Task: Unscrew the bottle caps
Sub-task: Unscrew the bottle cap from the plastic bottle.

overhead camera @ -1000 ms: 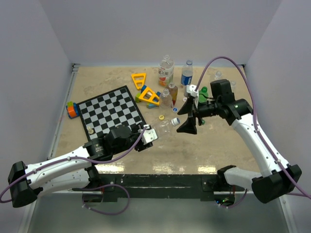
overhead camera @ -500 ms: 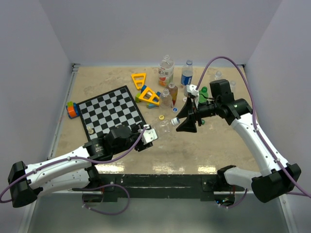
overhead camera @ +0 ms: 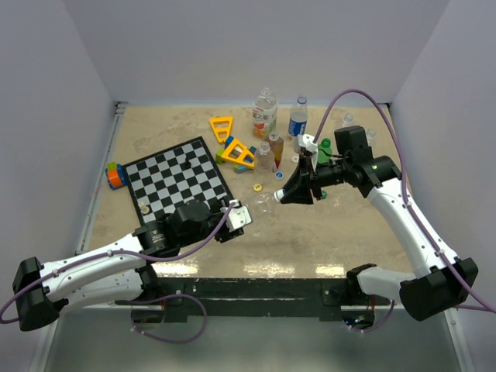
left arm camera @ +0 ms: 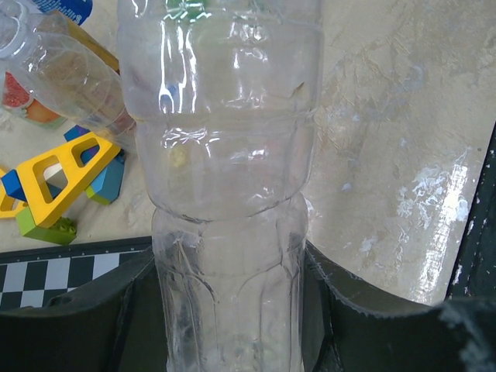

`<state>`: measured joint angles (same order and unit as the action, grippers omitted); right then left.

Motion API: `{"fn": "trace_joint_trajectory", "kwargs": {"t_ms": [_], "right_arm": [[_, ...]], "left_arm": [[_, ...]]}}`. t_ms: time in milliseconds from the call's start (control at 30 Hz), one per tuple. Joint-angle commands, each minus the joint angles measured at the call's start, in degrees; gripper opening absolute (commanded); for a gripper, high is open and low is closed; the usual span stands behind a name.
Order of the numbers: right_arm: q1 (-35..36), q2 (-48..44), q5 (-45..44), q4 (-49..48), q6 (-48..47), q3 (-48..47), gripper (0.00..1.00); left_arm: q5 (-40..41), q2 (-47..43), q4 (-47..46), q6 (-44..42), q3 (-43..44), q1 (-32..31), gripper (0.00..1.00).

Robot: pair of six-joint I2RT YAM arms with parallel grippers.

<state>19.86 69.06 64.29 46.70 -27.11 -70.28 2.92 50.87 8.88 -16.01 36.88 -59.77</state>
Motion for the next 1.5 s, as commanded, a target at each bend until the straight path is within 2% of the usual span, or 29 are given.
{"fn": "trace_joint_trajectory", "kwargs": {"t_ms": [0,100,267,367,600,667,1033,1233,1467], "right_arm": [[0.5,0.5,3.5,6.1,-9.9,-2.0,0.02],[1.1,2.6,3.5,16.0,-26.5,-5.7,0.0],[3.7,0.4,-4.6,16.0,-42.8,-6.8,0.0],[4.8,-0.4,-6.3,16.0,-49.9,-8.0,0.0],[6.2,-6.0,-9.3,16.0,-77.4,-6.3,0.0],[6.2,-7.1,-8.7,16.0,-81.4,-6.2,0.0],[6.2,-9.4,-10.8,16.1,-87.1,-3.2,0.0],[6.1,-9.8,-11.5,16.1,-87.1,-3.6,0.13],[4.6,-11.1,-10.3,16.0,-82.1,-3.8,0.42]], "left_arm": [[0.2,-0.8,-1.3,0.8,0.8,-0.2,0.0],[0.2,-1.4,-1.3,0.6,0.7,-0.1,0.0],[-0.7,-1.2,-1.4,0.5,0.5,-0.1,0.0],[-1.0,-1.3,-1.4,0.5,0.5,-0.1,0.0],[-1.8,-1.2,-1.6,0.4,0.5,-0.1,0.0],[-2.0,-1.0,-1.6,0.4,0.5,-0.1,0.0],[-2.3,-0.3,-1.7,0.4,0.3,-0.1,0.0],[-2.4,-0.2,-1.5,0.4,0.4,-0.1,0.0],[-2.4,-0.2,-1.6,0.5,0.4,-0.1,0.0]]}}
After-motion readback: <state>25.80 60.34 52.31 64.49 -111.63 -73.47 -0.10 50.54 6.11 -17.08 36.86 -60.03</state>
